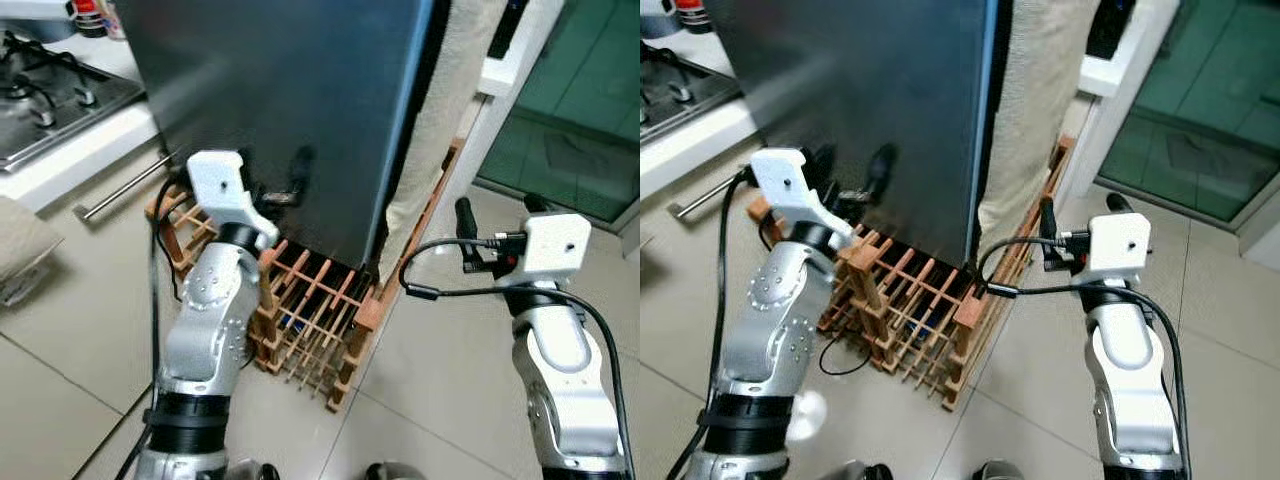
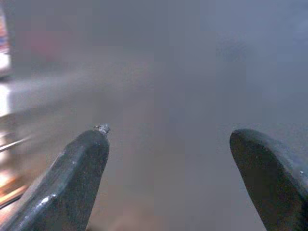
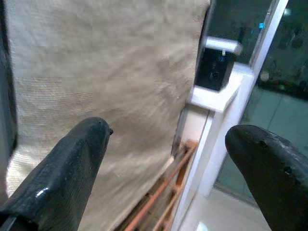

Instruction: Restocking fridge

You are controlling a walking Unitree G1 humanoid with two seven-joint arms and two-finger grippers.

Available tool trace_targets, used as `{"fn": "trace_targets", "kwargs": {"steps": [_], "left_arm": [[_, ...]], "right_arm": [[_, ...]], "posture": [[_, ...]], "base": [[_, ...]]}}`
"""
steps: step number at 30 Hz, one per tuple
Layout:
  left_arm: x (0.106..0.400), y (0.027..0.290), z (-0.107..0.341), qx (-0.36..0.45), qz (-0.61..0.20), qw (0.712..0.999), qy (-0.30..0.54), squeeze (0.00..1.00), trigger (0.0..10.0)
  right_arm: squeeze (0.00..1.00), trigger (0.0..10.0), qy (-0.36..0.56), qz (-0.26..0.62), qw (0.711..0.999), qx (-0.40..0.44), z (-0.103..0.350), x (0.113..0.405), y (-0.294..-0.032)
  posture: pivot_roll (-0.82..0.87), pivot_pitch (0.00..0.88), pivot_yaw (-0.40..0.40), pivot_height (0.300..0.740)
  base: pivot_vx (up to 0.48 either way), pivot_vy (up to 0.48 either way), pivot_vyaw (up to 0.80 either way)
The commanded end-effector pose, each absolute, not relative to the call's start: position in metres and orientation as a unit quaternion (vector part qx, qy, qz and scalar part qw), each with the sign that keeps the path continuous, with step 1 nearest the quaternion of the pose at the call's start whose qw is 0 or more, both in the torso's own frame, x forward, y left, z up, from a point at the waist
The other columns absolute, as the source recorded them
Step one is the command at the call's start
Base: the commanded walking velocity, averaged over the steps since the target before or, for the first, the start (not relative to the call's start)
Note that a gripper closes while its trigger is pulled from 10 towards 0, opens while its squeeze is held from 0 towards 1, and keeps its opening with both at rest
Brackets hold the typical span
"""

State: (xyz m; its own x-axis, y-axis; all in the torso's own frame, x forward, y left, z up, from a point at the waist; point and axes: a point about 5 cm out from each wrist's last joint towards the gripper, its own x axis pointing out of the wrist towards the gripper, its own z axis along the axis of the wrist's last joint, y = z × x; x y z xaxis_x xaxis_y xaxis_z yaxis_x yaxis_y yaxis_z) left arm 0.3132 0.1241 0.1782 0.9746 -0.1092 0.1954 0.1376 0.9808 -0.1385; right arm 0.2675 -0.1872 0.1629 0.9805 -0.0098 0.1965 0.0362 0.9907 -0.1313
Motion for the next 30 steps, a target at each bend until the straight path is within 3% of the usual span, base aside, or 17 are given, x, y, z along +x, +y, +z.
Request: {"fn": "trace_targets", "kwargs": {"steps": [1, 11, 14, 16, 17, 18, 20, 23, 26, 30], "left_arm": [[0.312, 0.12, 0.172, -0.062, -0.064, 0.993, -0.08, 0.0, 10.0], [0.316, 0.133, 0.15, 0.029, -0.036, 0.998, -0.045, 0.0, 10.0], [0.322, 0.142, 0.112, 0.089, -0.038, 0.994, 0.047, 0.0, 10.0], [0.327, 0.143, 0.079, 0.122, -0.054, 0.981, 0.143, 0.0, 10.0], [0.324, 0.14, 0.047, 0.133, -0.078, 0.96, 0.235, 0.0, 10.0], [0.324, 0.14, 0.047, 0.133, -0.078, 0.96, 0.235, 0.0, 10.0], [0.313, 0.137, 0.019, 0.134, -0.101, 0.936, 0.308, 0.0, 10.0], [0.287, 0.135, -0.016, 0.14, -0.132, 0.901, 0.389, 0.0, 10.0], [0.259, 0.14, -0.041, 0.104, -0.107, 0.874, 0.462, 0.0, 10.0], [0.243, 0.142, -0.054, 0.109, -0.094, 0.854, 0.5, 0.0, 10.0]], "right_arm": [[0.0, 10.0, -0.072, -0.034, 0.995, -0.067, 0.155, 0.27, -0.195], [0.0, 10.0, -0.058, -0.044, 0.996, -0.055, 0.133, 0.266, -0.193], [0.0, 10.0, -0.022, -0.034, 0.998, -0.055, 0.112, 0.265, -0.192], [0.0, 10.0, 0.055, -0.029, 0.997, -0.05, 0.081, 0.269, -0.196], [0.0, 10.0, 0.201, -0.021, 0.979, -0.02, 0.031, 0.267, -0.201], [0.0, 10.0, 0.201, -0.021, 0.979, -0.02, 0.031, 0.267, -0.201], [0.0, 10.0, 0.305, -0.024, 0.952, 0.009, -0.006, 0.256, -0.206], [0.0, 10.0, 0.389, -0.062, 0.918, 0.039, -0.037, 0.236, -0.219], [0.0, 10.0, 0.443, -0.061, 0.894, 0.022, -0.054, 0.219, -0.219], [0.0, 10.0, 0.466, -0.056, 0.883, 0.023, -0.061, 0.214, -0.216]], "posture": [[-0.16, 0.072, -0.019, 0.74], [-0.14, 0.062, 0.015, 0.74], [-0.13, 0.057, 0.022, 0.74], [-0.13, 0.049, 0.022, 0.74], [-0.11, 0.041, 0.025, 0.74], [-0.11, 0.041, 0.025, 0.74], [-0.11, 0.027, 0.026, 0.74], [-0.11, 0.023, 0.032, 0.74], [-0.13, 0.014, 0.043, 0.74], [-0.14, 0.017, 0.047, 0.74]], "base": [[0.0, 0.0, 0.0], [0.0, 0.0, 0.0], [0.0, 0.0, 0.0], [0.0, 0.0, 0.0], [0.0, 0.0, 0.0], [0.0, 0.0, 0.0], [0.0, 0.0, 0.0], [0.0, 0.0, 0.0], [0.0, 0.0, 0.0], [0.0, 0.0, 0.0]]}}
